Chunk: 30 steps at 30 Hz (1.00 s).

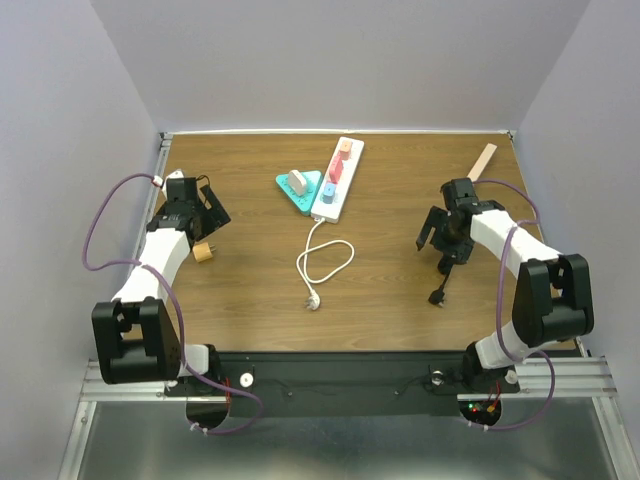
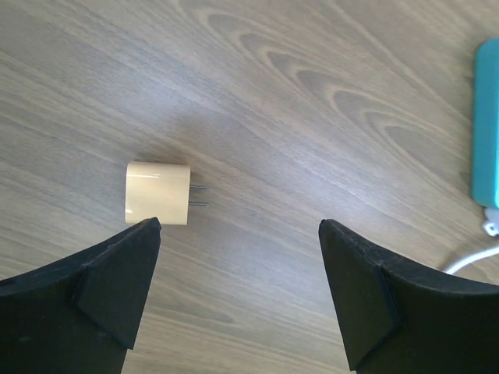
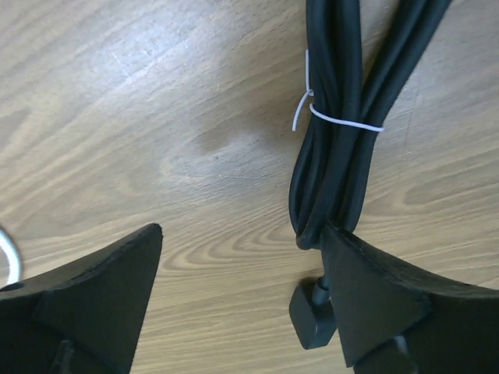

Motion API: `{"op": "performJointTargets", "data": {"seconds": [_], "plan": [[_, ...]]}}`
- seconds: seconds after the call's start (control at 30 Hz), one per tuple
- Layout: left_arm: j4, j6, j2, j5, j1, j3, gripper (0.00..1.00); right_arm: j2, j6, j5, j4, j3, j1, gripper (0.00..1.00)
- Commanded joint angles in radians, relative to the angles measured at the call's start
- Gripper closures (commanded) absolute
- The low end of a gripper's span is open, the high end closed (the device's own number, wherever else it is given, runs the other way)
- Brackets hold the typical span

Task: Pull the plug off the socket

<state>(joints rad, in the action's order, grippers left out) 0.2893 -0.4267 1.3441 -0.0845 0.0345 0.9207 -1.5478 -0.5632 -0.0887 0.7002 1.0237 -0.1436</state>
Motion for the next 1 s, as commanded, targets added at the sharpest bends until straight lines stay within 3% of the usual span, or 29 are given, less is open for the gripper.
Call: {"op": "performJointTargets", "data": {"seconds": [0.0,0.2,0.4,0.5,0.7,0.77,0.8,0.9,0.97], "plan": [[0.047,0.011,-0.085,0.009,0.004,0.063,0.06,0.028,-0.081,-0.017,-0.047,-0.017,0.007,0.18],[0.071,0.002,-0.126,0.041,0.004,0.086,0.1,-0.032,-0.115,-0.181,-0.045,-0.06,0.061,0.41],[0.074,-0.001,-0.142,0.074,0.004,0.086,0.13,-0.048,-0.104,-0.252,-0.039,-0.044,0.298,0.56],[0.068,0.003,-0.145,0.116,0.002,0.09,0.14,-0.023,-0.113,-0.319,-0.028,0.025,0.349,0.55],[0.047,-0.004,-0.128,0.187,0.004,0.107,0.14,-0.049,-0.142,-0.37,0.045,0.206,0.358,0.41],[0.04,-0.001,-0.12,0.222,0.004,0.118,0.15,-0.026,-0.1,-0.301,0.044,0.248,0.358,0.38],[0.04,0.0,-0.117,0.232,0.004,0.121,0.14,-0.011,-0.057,-0.12,0.027,0.253,0.358,0.38],[0.019,0.002,-0.111,0.276,0.004,0.129,0.14,0.05,0.046,0.195,-0.028,0.256,0.316,0.37],[0.002,0.002,-0.106,0.302,0.004,0.135,0.14,0.063,0.088,0.234,-0.028,0.272,0.241,0.36]]}}
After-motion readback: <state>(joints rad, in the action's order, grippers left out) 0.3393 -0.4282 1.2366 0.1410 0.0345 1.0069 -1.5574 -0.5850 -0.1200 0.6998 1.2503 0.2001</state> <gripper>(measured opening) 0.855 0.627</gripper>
